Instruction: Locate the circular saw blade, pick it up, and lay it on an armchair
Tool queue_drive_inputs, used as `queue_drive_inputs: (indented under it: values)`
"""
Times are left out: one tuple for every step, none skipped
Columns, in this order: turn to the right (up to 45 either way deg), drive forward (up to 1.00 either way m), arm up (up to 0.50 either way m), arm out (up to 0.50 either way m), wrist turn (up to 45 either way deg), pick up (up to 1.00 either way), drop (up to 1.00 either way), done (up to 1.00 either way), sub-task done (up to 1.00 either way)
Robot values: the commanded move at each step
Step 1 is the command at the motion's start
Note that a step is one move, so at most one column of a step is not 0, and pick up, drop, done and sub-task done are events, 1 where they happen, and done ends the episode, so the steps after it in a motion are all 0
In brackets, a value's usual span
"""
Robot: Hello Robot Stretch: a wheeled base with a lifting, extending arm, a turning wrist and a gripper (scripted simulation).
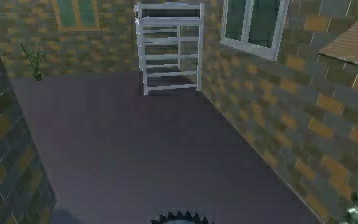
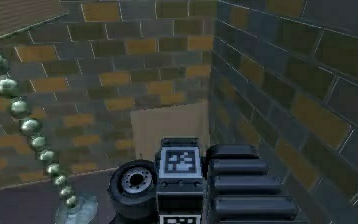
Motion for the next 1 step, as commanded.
queue_drive_inputs:
  values:
    - [45.0, 0.00, 0.00, 0.00, 0.0, 0.00, 0.00, 0.00, 0.00]
